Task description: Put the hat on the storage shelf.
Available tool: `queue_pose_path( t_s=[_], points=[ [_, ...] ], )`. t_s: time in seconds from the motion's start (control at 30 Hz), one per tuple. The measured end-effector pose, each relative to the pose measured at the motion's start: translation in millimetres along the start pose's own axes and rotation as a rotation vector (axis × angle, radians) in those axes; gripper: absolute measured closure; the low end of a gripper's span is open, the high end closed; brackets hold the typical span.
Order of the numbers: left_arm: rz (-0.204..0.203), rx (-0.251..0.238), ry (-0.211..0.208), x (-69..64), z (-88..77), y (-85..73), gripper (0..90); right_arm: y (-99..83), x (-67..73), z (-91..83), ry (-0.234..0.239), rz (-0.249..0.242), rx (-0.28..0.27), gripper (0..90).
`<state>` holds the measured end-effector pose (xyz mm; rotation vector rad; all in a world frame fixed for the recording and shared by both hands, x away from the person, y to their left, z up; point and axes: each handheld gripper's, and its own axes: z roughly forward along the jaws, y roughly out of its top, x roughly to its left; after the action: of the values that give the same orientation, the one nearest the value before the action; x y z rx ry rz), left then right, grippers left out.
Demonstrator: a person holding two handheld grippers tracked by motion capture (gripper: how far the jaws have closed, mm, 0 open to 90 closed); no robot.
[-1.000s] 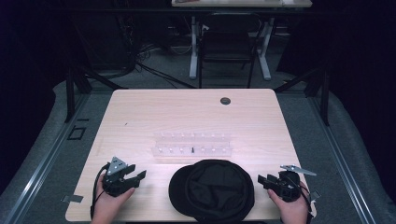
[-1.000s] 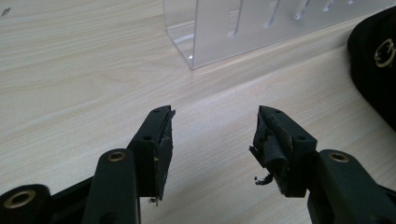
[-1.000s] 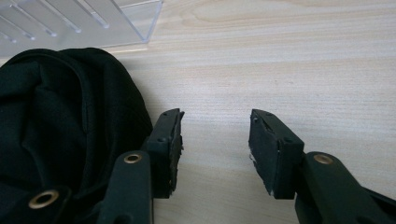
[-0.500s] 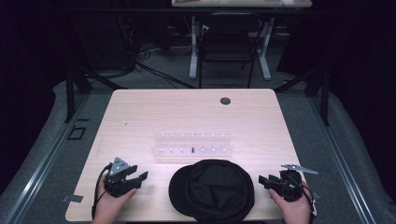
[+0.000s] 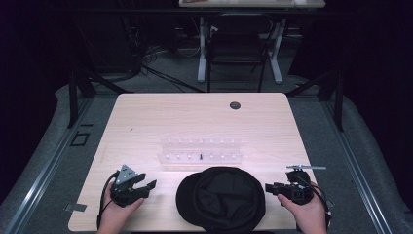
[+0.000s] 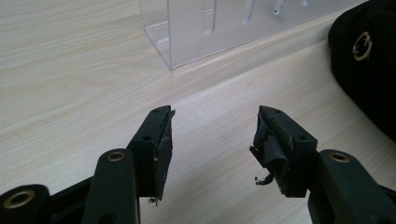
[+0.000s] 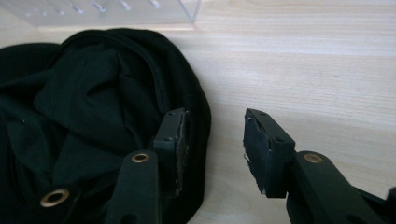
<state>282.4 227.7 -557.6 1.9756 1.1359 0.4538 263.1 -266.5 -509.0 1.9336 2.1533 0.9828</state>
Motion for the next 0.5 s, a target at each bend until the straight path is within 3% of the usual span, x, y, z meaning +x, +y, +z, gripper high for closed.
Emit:
queue_pose_path(
  t_s=[0.2,0.5],
  points=[
    [0.004,0.004,0.000,0.0,0.6,0.0,46.4,7.7,3.4,9.4,0.015,-0.027,0.078,58.8],
    [0.004,0.009,-0.002,0.4,0.2,0.2,46.4,13.6,1.7,25.1,0.007,-0.019,0.205,58.8]
  ],
)
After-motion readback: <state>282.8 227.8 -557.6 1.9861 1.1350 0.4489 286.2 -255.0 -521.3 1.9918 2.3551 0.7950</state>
